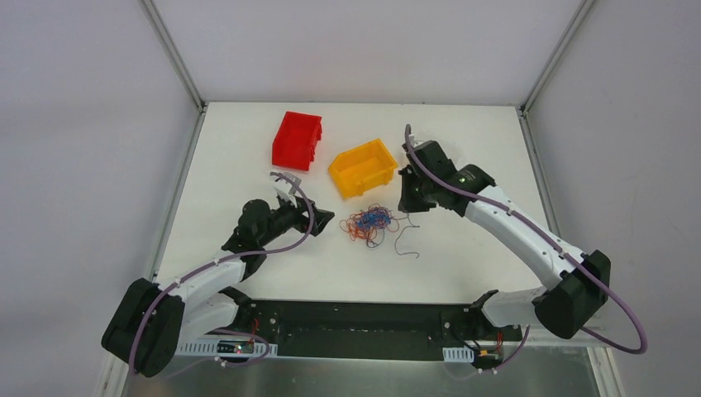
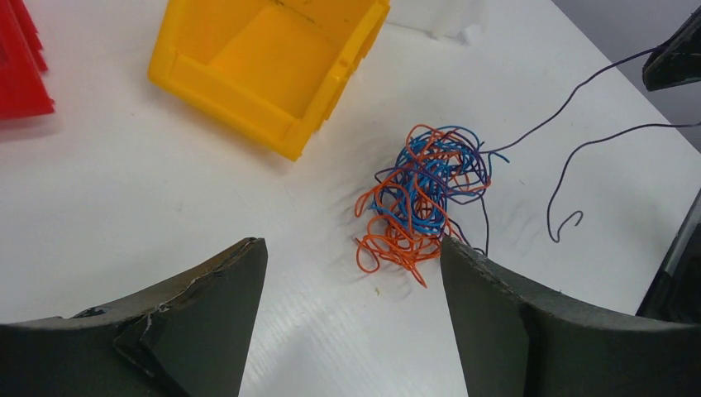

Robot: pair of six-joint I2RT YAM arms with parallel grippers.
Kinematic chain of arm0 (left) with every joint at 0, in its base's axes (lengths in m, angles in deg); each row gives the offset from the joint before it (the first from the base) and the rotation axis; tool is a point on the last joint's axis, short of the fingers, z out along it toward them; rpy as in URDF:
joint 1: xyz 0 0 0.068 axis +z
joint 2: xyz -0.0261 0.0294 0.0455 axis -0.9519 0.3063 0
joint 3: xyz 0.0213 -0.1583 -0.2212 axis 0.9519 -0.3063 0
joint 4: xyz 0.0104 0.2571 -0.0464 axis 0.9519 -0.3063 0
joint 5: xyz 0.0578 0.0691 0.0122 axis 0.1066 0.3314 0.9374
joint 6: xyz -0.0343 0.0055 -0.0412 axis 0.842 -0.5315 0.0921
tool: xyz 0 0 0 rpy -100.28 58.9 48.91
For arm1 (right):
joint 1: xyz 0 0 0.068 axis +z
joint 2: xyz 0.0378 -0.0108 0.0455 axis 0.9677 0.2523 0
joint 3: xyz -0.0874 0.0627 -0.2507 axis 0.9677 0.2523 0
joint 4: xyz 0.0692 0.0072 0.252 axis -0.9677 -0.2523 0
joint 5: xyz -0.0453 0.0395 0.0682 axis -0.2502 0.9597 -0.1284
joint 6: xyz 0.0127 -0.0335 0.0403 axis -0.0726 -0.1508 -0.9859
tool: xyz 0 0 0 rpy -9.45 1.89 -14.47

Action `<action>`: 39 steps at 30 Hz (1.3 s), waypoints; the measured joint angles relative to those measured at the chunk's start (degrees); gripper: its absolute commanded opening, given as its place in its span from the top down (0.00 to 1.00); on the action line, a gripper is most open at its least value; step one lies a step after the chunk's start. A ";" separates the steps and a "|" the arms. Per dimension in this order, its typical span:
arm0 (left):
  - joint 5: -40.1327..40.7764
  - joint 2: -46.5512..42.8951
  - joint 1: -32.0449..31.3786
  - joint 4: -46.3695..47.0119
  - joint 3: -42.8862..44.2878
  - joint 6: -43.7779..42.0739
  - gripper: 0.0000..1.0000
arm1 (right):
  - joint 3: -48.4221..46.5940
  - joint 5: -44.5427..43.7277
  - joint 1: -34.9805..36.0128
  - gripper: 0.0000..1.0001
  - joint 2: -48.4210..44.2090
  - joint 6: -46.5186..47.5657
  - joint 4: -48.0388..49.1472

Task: Untangle the cables

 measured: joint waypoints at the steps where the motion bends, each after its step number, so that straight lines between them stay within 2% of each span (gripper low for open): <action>1: -0.74 1.64 -0.17 0.17 0.31 0.17 0.21 | 1.46 -0.81 -0.09 1.00 0.31 0.00 0.11; 11: -6.73 14.51 -4.96 0.68 6.97 0.57 0.21 | 8.59 -3.65 -0.48 1.00 -1.14 -0.42 4.09; 21: -11.13 25.68 -9.35 -3.72 15.76 -0.52 0.26 | 22.95 -3.85 -3.45 1.00 -10.16 -4.76 12.24; 28: -9.07 31.21 -10.88 -11.63 21.68 -2.43 0.33 | 26.18 -3.78 -5.01 1.00 -13.75 -7.08 15.23; 33: -3.91 33.33 -10.86 -19.71 25.75 -4.15 0.34 | 26.18 -3.28 -5.16 1.00 -13.77 -7.67 16.70; 37: -2.78 33.90 -10.86 -23.69 27.39 -5.07 0.41 | 26.18 -3.10 -5.35 1.00 -13.77 -7.85 17.00; 39: -2.73 34.95 -10.86 -25.31 28.46 -5.33 0.51 | 26.18 -3.06 -5.40 1.00 -13.77 -7.87 17.14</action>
